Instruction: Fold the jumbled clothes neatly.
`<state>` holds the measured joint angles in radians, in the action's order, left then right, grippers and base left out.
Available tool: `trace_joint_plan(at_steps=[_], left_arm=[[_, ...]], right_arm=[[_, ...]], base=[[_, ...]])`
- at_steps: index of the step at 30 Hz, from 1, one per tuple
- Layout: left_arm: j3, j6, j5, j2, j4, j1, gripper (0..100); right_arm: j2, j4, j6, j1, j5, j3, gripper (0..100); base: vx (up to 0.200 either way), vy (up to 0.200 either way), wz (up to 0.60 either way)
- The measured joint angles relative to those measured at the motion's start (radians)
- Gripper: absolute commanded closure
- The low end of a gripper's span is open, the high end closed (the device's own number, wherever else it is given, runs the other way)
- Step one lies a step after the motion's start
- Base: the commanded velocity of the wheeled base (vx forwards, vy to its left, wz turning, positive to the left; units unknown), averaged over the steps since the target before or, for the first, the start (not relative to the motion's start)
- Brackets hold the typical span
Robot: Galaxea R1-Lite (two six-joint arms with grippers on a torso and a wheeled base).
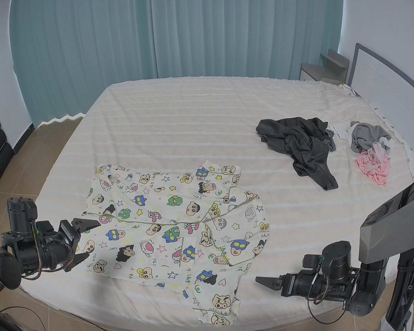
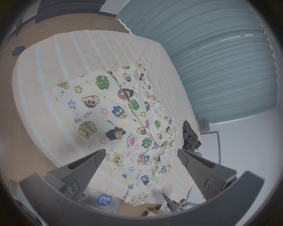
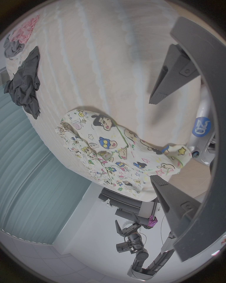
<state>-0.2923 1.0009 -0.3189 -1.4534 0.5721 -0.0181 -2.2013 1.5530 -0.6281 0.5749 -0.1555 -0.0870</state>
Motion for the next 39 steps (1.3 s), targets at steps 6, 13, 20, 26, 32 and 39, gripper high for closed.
trace_joint_plan(at_steps=[6,13,20,26,32,39], left_arm=[[-0.01,-0.086,-0.004,-0.035,-0.001,-0.08,0],[-0.04,-0.121,-0.01,-0.127,0.0,-0.166,0],[-0.061,-0.127,-0.109,-0.194,-0.002,-0.22,0],[-0.072,-0.127,-0.158,-0.217,-0.003,-0.269,0],[-0.074,-0.127,-0.161,-0.224,-0.002,-0.277,0],[-0.074,-0.127,-0.163,-0.227,-0.002,-0.278,0]], right_arm=[[0.0,0.0,0.003,0.023,0.002,-0.041,0],[-0.003,-0.151,0.003,0.069,0.003,-0.146,0],[0.0,-0.403,0.005,0.12,0.0,-0.283,0],[-0.002,-0.455,0.006,0.138,-0.014,-0.352,0],[-0.021,-0.458,-0.001,0.131,-0.048,-0.361,0],[-0.056,-0.449,0.04,0.125,-0.045,-0.366,0]], base=[[0.0,0.0,0.0],[0.0,0.0,0.0],[0.0,0.0,0.0],[0.0,0.0,0.0],[0.0,0.0,0.0],[0.0,0.0,0.0]])
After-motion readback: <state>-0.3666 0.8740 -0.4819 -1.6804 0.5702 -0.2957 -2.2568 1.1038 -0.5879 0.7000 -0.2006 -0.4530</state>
